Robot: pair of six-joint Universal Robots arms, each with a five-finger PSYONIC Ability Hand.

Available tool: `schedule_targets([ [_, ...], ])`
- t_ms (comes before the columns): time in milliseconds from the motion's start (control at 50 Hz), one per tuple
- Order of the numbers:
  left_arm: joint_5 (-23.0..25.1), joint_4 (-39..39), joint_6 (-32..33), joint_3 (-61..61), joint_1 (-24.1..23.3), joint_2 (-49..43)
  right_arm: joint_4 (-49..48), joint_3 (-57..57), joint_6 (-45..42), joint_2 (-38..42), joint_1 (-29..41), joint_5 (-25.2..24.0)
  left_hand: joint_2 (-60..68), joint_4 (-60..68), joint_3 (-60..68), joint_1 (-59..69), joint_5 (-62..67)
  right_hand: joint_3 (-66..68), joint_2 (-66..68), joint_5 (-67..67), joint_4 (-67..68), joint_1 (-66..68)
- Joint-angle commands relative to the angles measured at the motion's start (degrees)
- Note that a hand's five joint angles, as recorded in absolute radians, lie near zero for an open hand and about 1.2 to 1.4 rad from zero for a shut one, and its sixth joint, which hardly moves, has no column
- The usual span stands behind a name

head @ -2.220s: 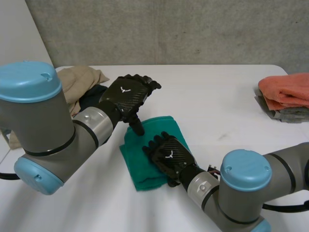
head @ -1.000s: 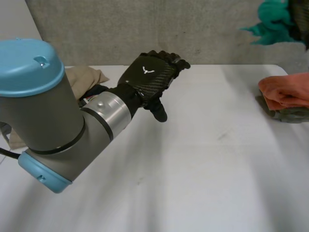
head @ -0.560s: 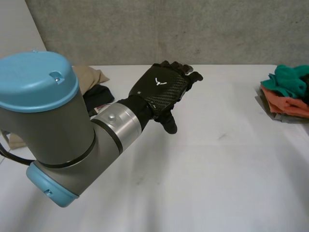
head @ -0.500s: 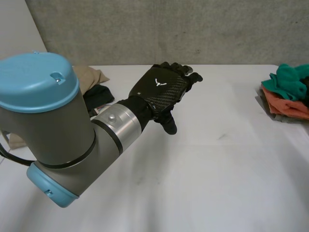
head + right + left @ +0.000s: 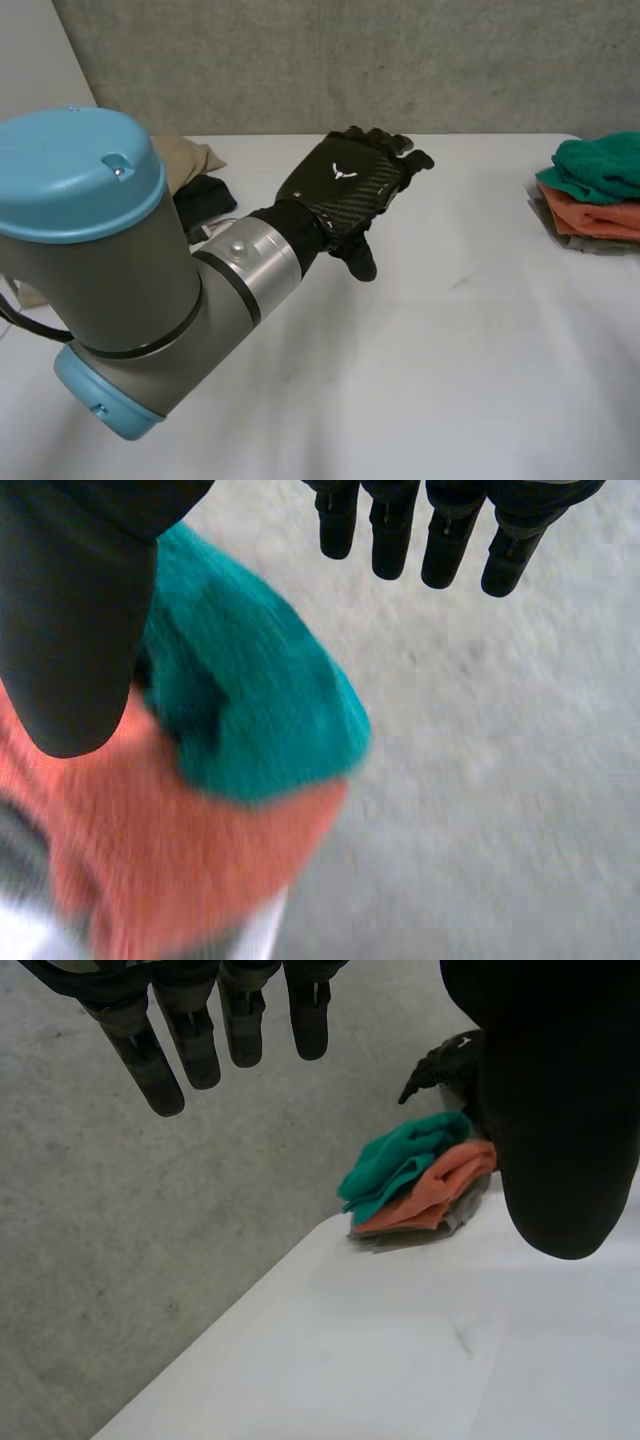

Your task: Fold the laundry.

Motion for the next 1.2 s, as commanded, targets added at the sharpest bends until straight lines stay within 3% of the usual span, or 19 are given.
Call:
schedule_targets([
  [20,1.56,-0.05,-0.11,-0.15,-0.93,1.45,16.37,-4.67,-10.73,-5.48,-4.74,15.58,-1.8,-1.71,-1.83,-1.99,-2.74,-2.12,-2.0,-2.78,-1.68,-3.14],
  [100,2.09,0.03,-0.11,-0.07,-0.67,2.94,13.06,-7.13,-13.03,-7.94,-4.48,22.53,-1.8,-1.71,-1.83,-1.99,-2.74,-2.12,-2.0,-2.78,-1.68,-3.14],
  [240,1.74,0.56,-0.28,0.11,1.17,6.72,1.28,-1.35,-3.55,-16.54,2.1,21.67,-1.8,-1.71,-1.83,-1.99,-2.74,-2.12,-2.0,-2.78,-1.68,-3.14],
  [300,1.3,1.08,-0.11,0.55,4.86,7.95,-3.3,5.41,1.03,-22.0,7.55,17.02,-1.8,-1.71,-1.83,-1.99,-2.74,-2.12,-2.0,-2.78,-1.68,-3.14],
  [420,-4.04,3.63,0.33,1.25,18.1,8.75,-10.06,21.83,3.24,-30.08,17.82,2.54,-1.58,-1.5,-1.61,-1.78,-2.53,-2.12,-2.0,-2.78,-1.68,-3.14],
  [500,-5.73,4.42,0.68,3.09,26.72,5.43,-10.17,29.31,2.19,-31.94,23.88,-2.4,-1.8,-1.71,-1.83,-1.99,-2.74,-2.12,-2.0,-2.78,-1.68,-3.14],
  [580,-5.47,4.34,1.64,7.47,34.81,-3.52,-7.54,33.81,-0.53,-31.68,29.86,-3.47,-1.8,-1.71,-1.83,-1.99,-2.74,-2.12,-2.0,-2.78,-1.68,-3.14],
  [680,-2.41,4.16,6.82,14.42,41.07,-15.67,-0.6,35.58,-5.55,-29.49,33.4,-3.12,-1.75,-1.66,-1.78,-1.95,-2.7,-2.12,-2.0,-2.78,-1.68,-3.14],
  [780,4.19,3.9,15.26,21.54,43.62,-27.1,2.84,36.28,-11.26,-25.88,34.19,-0.31,-0.07,0.02,-0.1,-0.27,-1.02,-2.12,-2.0,-2.78,-1.68,-3.14],
  [860,5.34,3.99,19.58,26.29,44.95,-34.48,3.11,37.16,-13.46,-24.3,34.11,1.71,3.28,3.37,3.25,3.08,2.34,-2.12,-2.0,-2.78,-1.68,-3.14],
  [920,5.25,3.72,20.28,29.28,45.21,-38.36,2.93,38.04,-13.64,-24.29,33.75,2.07,17.54,17.63,17.51,17.35,16.6,-2.12,-2.0,-2.78,-1.68,-3.14],
  [960,5.34,3.72,20.2,29.64,45.12,-39.06,2.93,38.3,-13.64,-24.29,33.67,2.07,36.64,36.73,36.61,36.45,35.7,-2.12,-2.0,-2.78,-1.68,-3.14],
  [1020,5.34,3.99,20.02,29.64,45.12,-39.24,2.93,38.39,-13.64,-24.29,33.4,2.15,49.84,49.93,49.81,49.65,48.9,-2.12,-2.0,-2.78,-1.68,-3.14],
  [1040,5.34,3.99,20.02,29.9,45.04,-39.24,2.93,38.48,-13.55,-24.29,33.4,2.15,64.54,64.63,64.51,64.35,63.6,-2.12,-2.0,-2.78,-1.68,-3.14],
  [1060,5.34,3.99,20.02,30.08,45.03,-39.24,2.93,38.48,-13.55,-24.29,33.31,2.15,68.17,68.25,68.13,67.97,67.22,-2.12,-2.0,-2.78,-1.68,-3.14],
  [1200,2.62,3.81,17.57,28.59,41.18,-32.24,2.84,38.57,-13.29,-25.0,33.23,2.5,68.2,68.29,68.17,68.01,67.26,-2.12,-2.0,-2.78,-1.68,-3.14],
])
